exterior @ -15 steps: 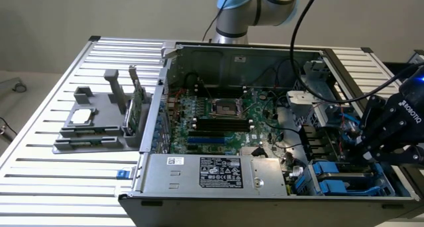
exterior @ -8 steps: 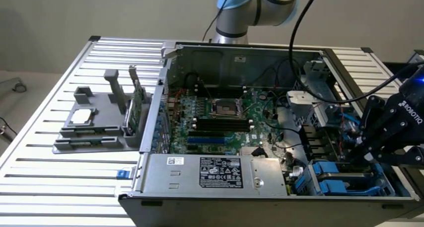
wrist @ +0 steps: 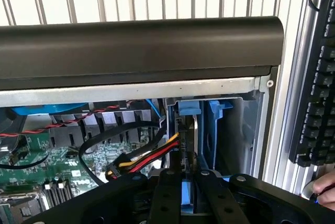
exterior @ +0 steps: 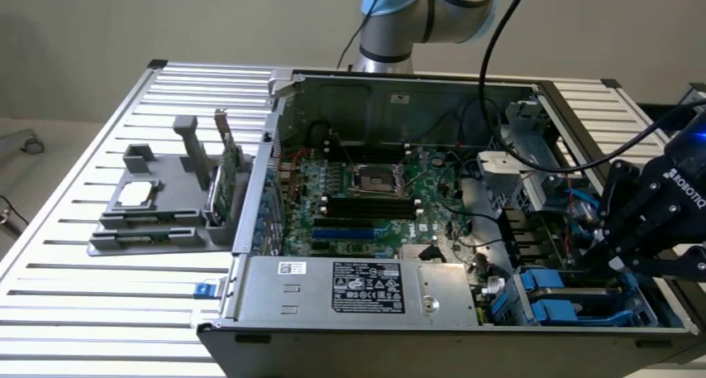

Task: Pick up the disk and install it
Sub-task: 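Insert the first disk wire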

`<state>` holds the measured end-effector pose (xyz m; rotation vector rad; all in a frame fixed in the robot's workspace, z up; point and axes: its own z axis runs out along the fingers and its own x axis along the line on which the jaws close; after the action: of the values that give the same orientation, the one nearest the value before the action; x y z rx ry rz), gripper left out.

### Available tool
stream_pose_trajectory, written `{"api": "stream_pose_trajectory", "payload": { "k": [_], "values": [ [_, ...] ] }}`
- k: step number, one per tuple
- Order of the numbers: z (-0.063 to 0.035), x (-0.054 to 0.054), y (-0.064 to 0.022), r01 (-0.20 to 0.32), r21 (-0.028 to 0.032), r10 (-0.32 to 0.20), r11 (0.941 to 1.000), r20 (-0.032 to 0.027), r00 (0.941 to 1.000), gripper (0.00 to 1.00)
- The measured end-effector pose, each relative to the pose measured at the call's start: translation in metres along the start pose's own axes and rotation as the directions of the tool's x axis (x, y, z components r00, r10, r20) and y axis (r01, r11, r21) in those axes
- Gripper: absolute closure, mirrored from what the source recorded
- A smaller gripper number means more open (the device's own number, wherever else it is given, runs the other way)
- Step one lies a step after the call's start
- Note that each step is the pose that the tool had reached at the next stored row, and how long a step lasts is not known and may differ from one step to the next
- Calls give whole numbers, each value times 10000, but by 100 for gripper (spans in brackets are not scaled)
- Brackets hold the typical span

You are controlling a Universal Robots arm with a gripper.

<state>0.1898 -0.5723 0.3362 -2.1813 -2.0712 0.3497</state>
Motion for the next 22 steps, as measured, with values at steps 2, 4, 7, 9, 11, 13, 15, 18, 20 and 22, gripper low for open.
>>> {"api": "stream_pose_trajectory", "payload": {
  "k": [2,4,7,9,11,13,15,18,20,22],
  "values": [
    [3,0,-7,95,-8,-95,10000,22,10000,84],
    [4,1,-18,143,-13,-143,9999,35,9999,84],
    [5,7,-22,166,-15,-166,9999,40,9999,84],
    [5,17,-23,168,-15,-168,9999,41,9999,84],
    [4,33,-23,168,-15,-168,9999,39,9999,84],
    [3,44,-24,168,-15,-168,9999,40,9999,84],
    [1,46,-22,168,-15,-168,9999,41,9999,84],
    [3,42,-16,157,-13,-157,9999,38,9999,84],
    [6,41,-15,143,-13,-143,9999,35,9999,84],
    [8,41,-14,118,-11,-118,9999,30,9999,84]
  ]
}}
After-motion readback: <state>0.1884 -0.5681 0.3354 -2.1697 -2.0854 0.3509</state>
